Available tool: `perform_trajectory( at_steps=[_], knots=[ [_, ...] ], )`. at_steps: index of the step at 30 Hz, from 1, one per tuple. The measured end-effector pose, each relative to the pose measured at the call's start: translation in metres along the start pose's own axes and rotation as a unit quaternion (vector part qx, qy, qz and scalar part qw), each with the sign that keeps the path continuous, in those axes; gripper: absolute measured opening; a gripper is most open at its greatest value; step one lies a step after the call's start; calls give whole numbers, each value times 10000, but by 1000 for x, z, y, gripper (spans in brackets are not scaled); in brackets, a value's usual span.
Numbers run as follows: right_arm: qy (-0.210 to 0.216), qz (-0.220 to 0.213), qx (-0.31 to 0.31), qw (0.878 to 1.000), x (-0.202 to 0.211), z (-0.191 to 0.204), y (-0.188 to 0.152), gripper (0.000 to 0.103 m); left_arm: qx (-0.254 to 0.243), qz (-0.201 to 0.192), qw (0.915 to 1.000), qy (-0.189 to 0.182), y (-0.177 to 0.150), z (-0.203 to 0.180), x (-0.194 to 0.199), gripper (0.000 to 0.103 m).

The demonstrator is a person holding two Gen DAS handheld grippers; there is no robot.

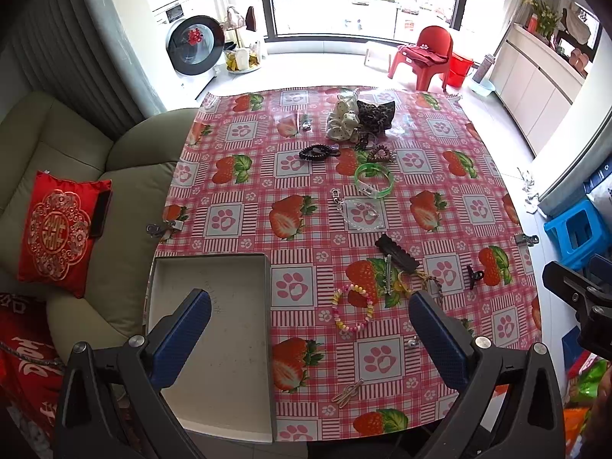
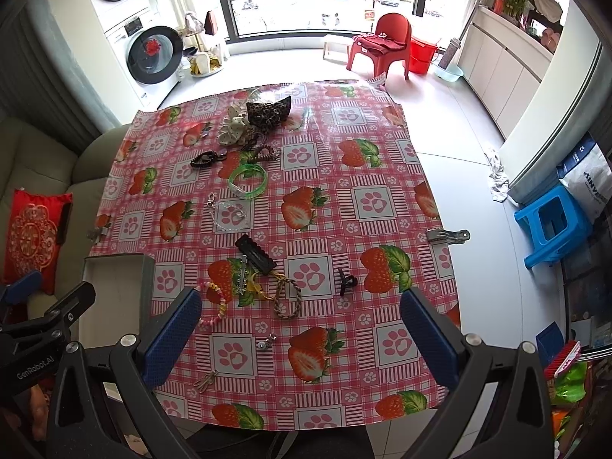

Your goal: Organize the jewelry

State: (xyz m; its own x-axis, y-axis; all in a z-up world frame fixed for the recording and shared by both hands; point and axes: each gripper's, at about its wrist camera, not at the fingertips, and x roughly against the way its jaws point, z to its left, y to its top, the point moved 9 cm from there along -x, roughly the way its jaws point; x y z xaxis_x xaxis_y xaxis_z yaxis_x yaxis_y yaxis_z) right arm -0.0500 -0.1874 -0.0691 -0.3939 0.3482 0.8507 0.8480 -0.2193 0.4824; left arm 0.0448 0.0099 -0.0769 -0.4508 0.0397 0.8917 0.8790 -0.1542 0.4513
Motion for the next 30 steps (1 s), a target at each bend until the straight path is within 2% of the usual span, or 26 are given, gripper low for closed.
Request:
perform_trajectory(
  at_steps=[30],
  knots=[
    [-81, -2, 16, 10000, -2, -8, 0, 103, -11, 2, 10000, 23, 1, -2, 0, 103]
  ],
)
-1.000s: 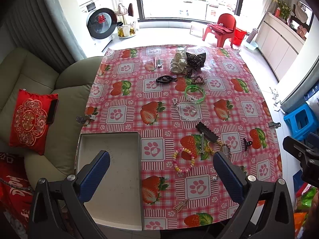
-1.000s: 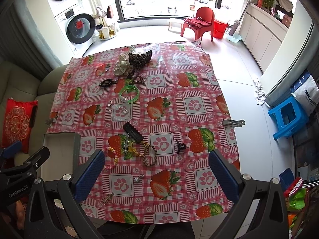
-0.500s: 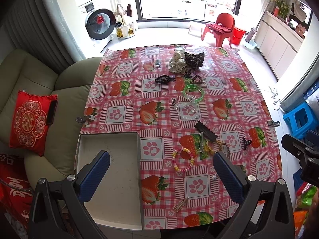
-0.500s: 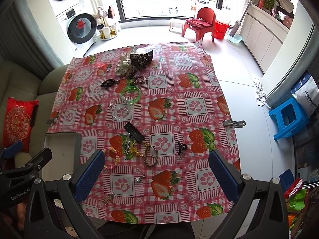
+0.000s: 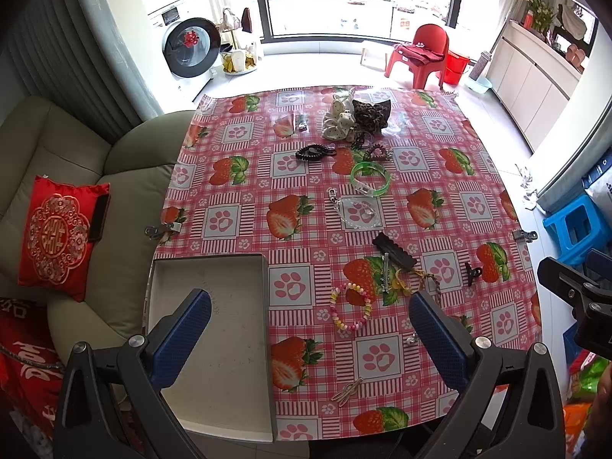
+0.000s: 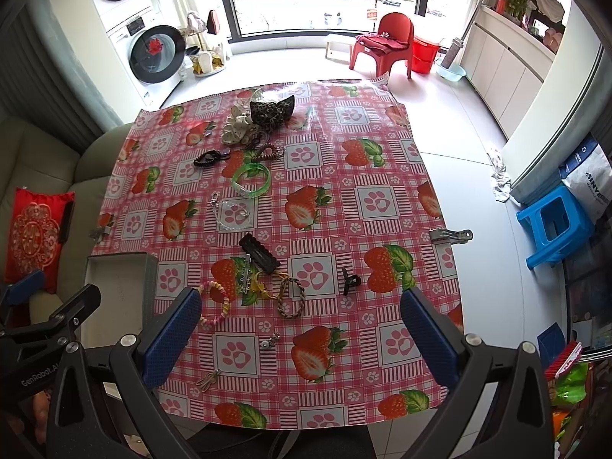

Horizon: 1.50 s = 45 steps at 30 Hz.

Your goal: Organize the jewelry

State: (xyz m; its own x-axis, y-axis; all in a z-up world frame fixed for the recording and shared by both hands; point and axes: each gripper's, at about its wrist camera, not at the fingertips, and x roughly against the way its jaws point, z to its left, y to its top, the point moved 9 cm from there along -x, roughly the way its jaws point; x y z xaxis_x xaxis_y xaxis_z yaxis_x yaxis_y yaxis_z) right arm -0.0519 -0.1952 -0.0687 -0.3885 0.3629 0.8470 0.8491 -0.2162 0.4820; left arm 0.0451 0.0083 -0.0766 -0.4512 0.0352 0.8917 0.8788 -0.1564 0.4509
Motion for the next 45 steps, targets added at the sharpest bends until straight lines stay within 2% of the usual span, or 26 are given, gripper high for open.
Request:
perform_trajectory(
  at_steps=[32, 39, 45],
  knots=[
    [-61, 0, 18, 10000, -4, -13, 2, 103, -10, 28, 10000, 5, 0, -2, -1, 103],
    [-39, 124, -116, 9998, -15, -16, -10, 103, 81, 187, 9998, -5, -10, 4, -12, 103],
    [-52, 477, -379, 9981, -39, -39, -24, 103, -4, 585, 9983, -38, -29, 2, -47, 103]
  ],
)
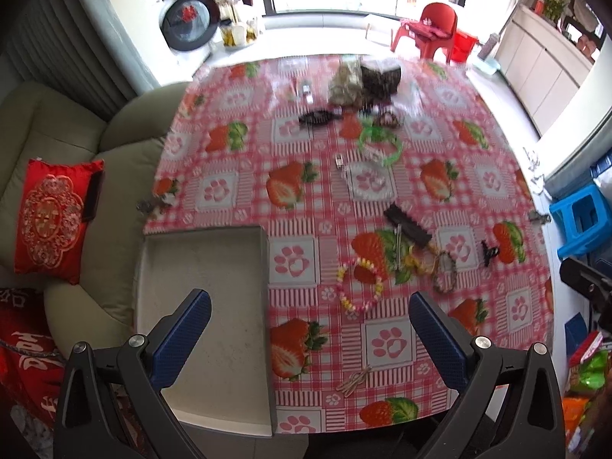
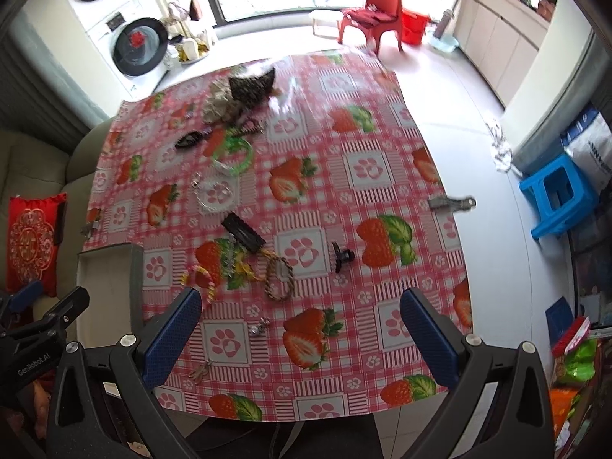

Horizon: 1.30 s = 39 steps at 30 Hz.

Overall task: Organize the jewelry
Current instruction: 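Grasp the pink-yellow beaded bracelet with the left gripper while the right gripper grasps the black claw clip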

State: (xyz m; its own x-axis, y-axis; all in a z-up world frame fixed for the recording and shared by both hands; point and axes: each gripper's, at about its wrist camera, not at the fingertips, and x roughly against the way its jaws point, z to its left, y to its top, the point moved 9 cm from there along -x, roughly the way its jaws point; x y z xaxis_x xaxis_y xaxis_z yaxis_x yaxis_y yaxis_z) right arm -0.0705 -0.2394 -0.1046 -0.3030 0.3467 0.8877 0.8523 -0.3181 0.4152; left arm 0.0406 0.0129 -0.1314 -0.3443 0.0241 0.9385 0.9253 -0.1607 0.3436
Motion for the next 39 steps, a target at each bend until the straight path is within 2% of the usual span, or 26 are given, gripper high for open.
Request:
perform_trajectory(
  at_steps=[8, 12, 16, 21, 26, 30, 31, 33, 34, 37, 39],
  knots=[
    [72, 474, -398, 9981, -53, -35, -17, 103, -202, 575, 9980, -155, -25, -27, -65, 103],
    [61, 582, -453, 9973, -83, -50, -20, 103, -253, 724, 9969, -162, -31, -40, -99, 103],
    [190, 914, -476, 9945, -119, -58, -23, 103, -320, 742, 9967, -122, -28, -53, -126, 103],
    [-157, 1025, -297, 9942, -159, -68, -21, 103, -347, 756, 9965, 26, -30, -60, -157, 103],
    [-331, 920, -217, 9950, -189, -77, -12, 103, -220, 838, 9961, 152, -34, -55, -185, 103],
    [-365, 799, -134, 9960, -204, -78, 0, 103, 23, 827, 9965, -85, -34, -53, -191, 103],
    [-369, 777, -91, 9963, -207, -77, 2, 102, 68, 822, 9965, -149, -33, -53, -191, 103],
    [-373, 796, -17, 9961, -215, -74, 4, 89, 79, 781, 9968, -178, -34, -54, -191, 103],
    [-382, 828, 14, 9958, -219, -72, 5, 88, 68, 741, 9970, -222, -33, -54, -191, 101],
    [-395, 723, 77, 9966, -221, -69, 9, 79, -72, 611, 9977, -290, -32, -57, -186, 86],
    [-385, 661, 147, 9970, -219, -62, 10, 66, -176, 517, 9979, -343, -29, -63, -181, 61]
  ],
)
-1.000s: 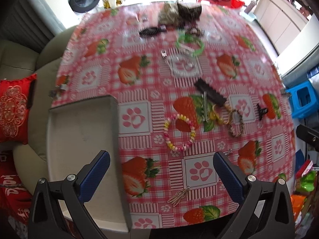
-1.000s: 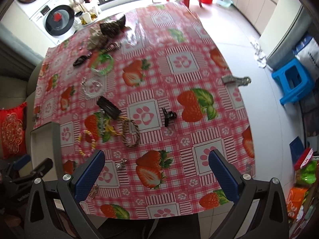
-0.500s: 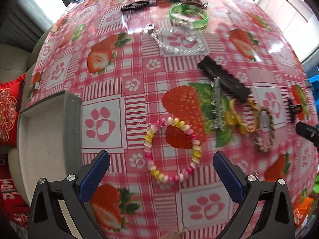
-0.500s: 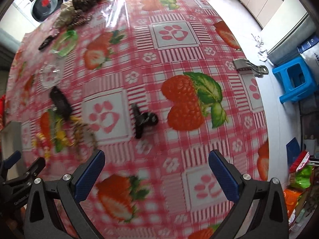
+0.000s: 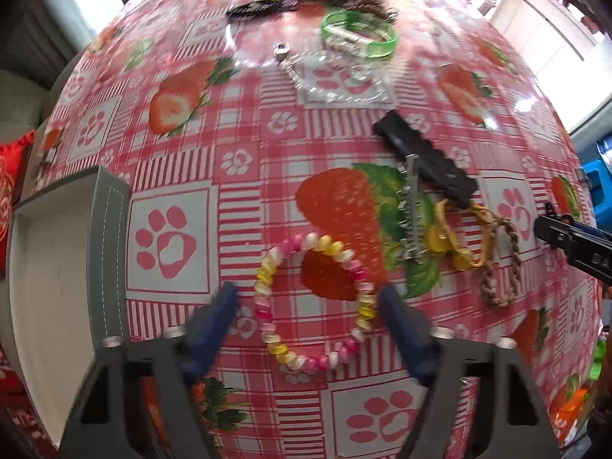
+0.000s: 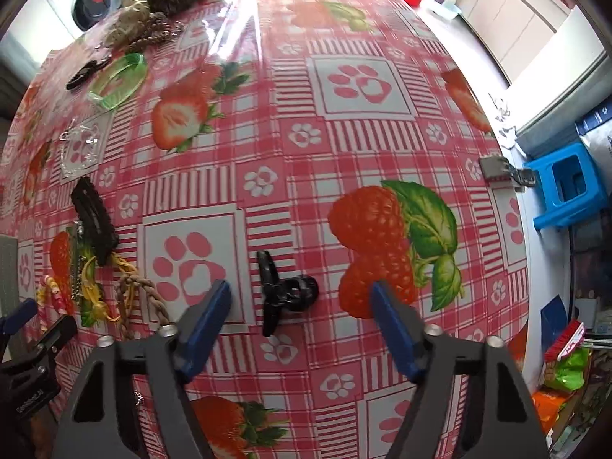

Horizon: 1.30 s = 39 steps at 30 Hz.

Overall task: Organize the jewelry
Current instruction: 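Grasp the pink-yellow beaded bracelet with the left gripper while the right gripper grasps the black claw clip, then carry both items to the white tray and open both grippers to release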

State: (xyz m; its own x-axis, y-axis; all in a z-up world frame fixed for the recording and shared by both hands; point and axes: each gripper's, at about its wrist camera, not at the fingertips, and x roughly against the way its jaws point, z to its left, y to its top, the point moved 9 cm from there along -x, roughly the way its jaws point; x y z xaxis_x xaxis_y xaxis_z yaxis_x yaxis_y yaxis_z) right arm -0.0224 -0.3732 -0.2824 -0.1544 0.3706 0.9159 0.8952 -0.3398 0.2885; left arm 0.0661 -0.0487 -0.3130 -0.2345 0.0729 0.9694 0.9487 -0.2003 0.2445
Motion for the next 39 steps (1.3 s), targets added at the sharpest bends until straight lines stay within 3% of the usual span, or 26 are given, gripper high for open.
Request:
perform_trajectory(
  at_steps=[1, 3, 4, 12, 20, 29, 39],
  knots=[
    [11, -31, 43, 10000, 1, 2, 1, 61, -51, -15, 10000, -24, 2, -3, 2, 54],
    [2, -90, 109, 9999, 6, 5, 1, 35, -99, -18, 9999, -74, 8, -8, 4, 32],
    [-12, -112, 120, 9999, 8, 6, 1, 29, -92, -10, 9999, -128, 9, -9, 4, 29],
    [505, -157, -255, 9983, 28, -7, -4, 26, 13, -131, 9988, -476, 17, -12, 22, 22],
    [855, -61, -458, 9953, 56, -3, -9, 26, 53, -379, 9968, -705, 32, -13, 52, 22],
    [1510, -33, -74, 9885, 96, 52, -5, 26, 271, -754, 9936, -798, 31, 21, 95, 22],
    [2061, -84, 676, 9761, 121, 145, 6, 26, 805, -908, 9914, -486, 19, 96, 114, 22]
  ],
)
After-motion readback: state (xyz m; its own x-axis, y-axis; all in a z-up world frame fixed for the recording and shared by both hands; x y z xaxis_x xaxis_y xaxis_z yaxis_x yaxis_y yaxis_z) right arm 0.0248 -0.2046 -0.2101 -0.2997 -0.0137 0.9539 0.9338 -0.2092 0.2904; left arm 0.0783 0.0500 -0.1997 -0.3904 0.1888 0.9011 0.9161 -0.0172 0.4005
